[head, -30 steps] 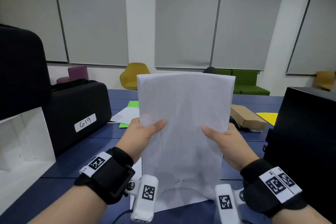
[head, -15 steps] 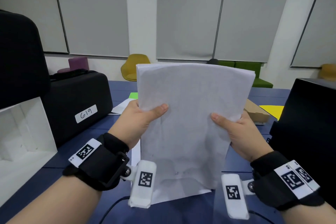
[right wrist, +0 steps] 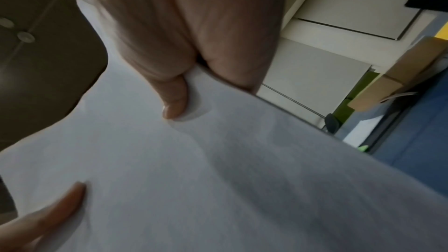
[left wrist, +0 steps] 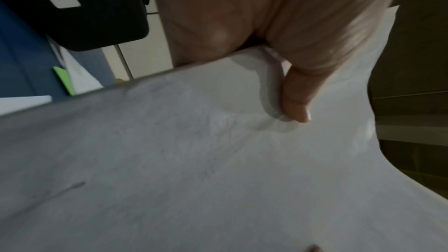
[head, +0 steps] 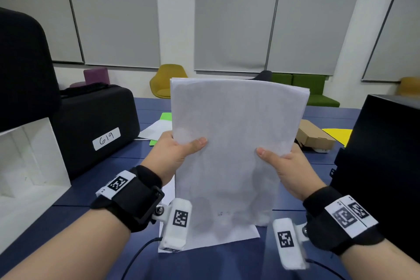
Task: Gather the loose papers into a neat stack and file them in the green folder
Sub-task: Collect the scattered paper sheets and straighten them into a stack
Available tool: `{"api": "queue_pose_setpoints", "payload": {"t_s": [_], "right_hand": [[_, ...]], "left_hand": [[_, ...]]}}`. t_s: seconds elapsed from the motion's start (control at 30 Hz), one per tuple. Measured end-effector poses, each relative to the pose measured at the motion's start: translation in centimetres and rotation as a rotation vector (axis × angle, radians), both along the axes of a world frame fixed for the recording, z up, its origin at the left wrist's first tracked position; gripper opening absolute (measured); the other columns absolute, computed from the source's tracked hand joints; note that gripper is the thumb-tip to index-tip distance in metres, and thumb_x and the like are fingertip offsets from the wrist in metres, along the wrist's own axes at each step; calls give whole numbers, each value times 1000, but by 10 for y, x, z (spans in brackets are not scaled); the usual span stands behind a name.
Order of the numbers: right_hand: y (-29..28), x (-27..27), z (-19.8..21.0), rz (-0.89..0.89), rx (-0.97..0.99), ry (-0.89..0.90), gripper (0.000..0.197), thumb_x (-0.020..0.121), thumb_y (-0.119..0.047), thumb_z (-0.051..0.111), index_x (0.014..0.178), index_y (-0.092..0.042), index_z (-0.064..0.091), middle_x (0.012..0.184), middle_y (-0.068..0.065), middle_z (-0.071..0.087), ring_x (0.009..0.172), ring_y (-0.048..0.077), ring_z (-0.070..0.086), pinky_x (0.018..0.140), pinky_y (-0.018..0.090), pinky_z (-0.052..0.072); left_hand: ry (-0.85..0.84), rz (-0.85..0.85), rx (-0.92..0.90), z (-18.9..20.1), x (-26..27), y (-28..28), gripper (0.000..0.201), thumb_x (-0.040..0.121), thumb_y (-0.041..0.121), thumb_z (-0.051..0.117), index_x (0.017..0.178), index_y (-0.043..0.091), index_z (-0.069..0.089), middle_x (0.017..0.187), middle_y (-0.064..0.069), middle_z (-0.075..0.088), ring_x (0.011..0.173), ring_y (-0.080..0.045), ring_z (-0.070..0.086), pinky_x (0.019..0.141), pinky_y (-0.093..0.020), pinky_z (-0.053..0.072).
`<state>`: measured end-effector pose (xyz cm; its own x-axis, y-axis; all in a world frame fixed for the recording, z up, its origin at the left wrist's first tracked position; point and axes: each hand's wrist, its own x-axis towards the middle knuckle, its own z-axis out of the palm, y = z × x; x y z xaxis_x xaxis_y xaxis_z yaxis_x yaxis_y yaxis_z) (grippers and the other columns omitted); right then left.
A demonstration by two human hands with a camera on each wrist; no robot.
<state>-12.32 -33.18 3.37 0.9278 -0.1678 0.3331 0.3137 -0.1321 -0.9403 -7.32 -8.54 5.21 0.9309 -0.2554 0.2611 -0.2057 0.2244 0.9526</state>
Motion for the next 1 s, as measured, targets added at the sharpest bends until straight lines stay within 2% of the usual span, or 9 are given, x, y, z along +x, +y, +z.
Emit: {"api": "queue_pose_setpoints", "payload": {"t_s": [0.07, 0.17, 0.3, 0.47, 0.6, 0.73, 0.83, 0.9, 1.0], "right_hand": [[1, -2, -7, 29, -11, 15, 25, 88, -1, 64, 107, -17, 67, 101, -8, 76, 95, 5, 70, 77, 16, 52], [3, -2, -16, 54, -22, 45, 27, 88, 1, 63, 106, -18, 67, 98, -11, 75, 93, 2, 70, 74, 13, 51], [6, -1, -20, 34, -29, 62, 26, 88, 0, 64, 105, -19, 67, 94, -14, 74, 89, -2, 69, 73, 11, 51], [8, -5, -18, 57, -101, 66, 30, 89, 2, 62, 95, -28, 66, 84, -22, 73, 83, -9, 67, 71, 6, 48], [3, -12, -10, 60, -130, 49, 29, 89, 1, 63, 95, -27, 67, 88, -19, 74, 86, -4, 68, 76, 9, 50], [-6, -20, -11, 36, -77, 43, 26, 87, 1, 65, 100, -22, 68, 94, -11, 76, 91, 4, 71, 78, 15, 52], [-7, -23, -20, 14, -46, 85, 24, 85, -2, 68, 105, -16, 69, 100, -2, 76, 96, 14, 71, 88, 30, 53], [-6, -26, -24, 33, -26, 111, 25, 84, 0, 69, 106, -11, 70, 101, 3, 76, 98, 20, 71, 90, 35, 54], [-2, -30, -25, 80, 36, 115, 31, 78, 1, 72, 108, -8, 70, 106, 9, 74, 101, 27, 70, 91, 39, 53]], "left_hand": [[57, -46, 25, -13, 3, 1, 33, 67, 7, 77, 98, 13, 72, 103, -7, 76, 95, -22, 71, 88, -36, 56], [103, -95, 31, -26, 5, -1, 35, 67, 12, 73, 102, 15, 71, 104, -5, 76, 94, -19, 72, 82, -29, 58], [88, -36, 37, -29, 8, -6, 28, 78, 7, 74, 104, 15, 69, 108, -6, 74, 97, -20, 70, 89, -32, 55], [46, 32, 56, -29, 6, -8, 20, 87, 0, 66, 101, 13, 70, 102, -4, 74, 92, -19, 69, 90, -33, 54], [82, -17, -18, -25, 7, 4, 35, 71, -1, 78, 105, 1, 70, 102, -12, 75, 88, -22, 72, 81, -33, 59], [64, -1, -64, -18, 9, 20, 15, 84, -6, 63, 95, 2, 69, 86, -6, 77, 73, -15, 72, 68, -24, 60], [56, -33, -48, -22, 5, 24, 20, 80, -4, 70, 99, 2, 67, 91, -7, 76, 78, -18, 71, 72, -27, 59], [94, -113, -25, -28, -1, 22, 34, 72, 4, 70, 107, 4, 66, 99, -8, 75, 83, -19, 72, 73, -29, 60], [144, -231, 72, -37, -9, 19, 42, 69, 8, 72, 111, 6, 67, 108, -11, 74, 93, -22, 73, 77, -31, 59]]}}
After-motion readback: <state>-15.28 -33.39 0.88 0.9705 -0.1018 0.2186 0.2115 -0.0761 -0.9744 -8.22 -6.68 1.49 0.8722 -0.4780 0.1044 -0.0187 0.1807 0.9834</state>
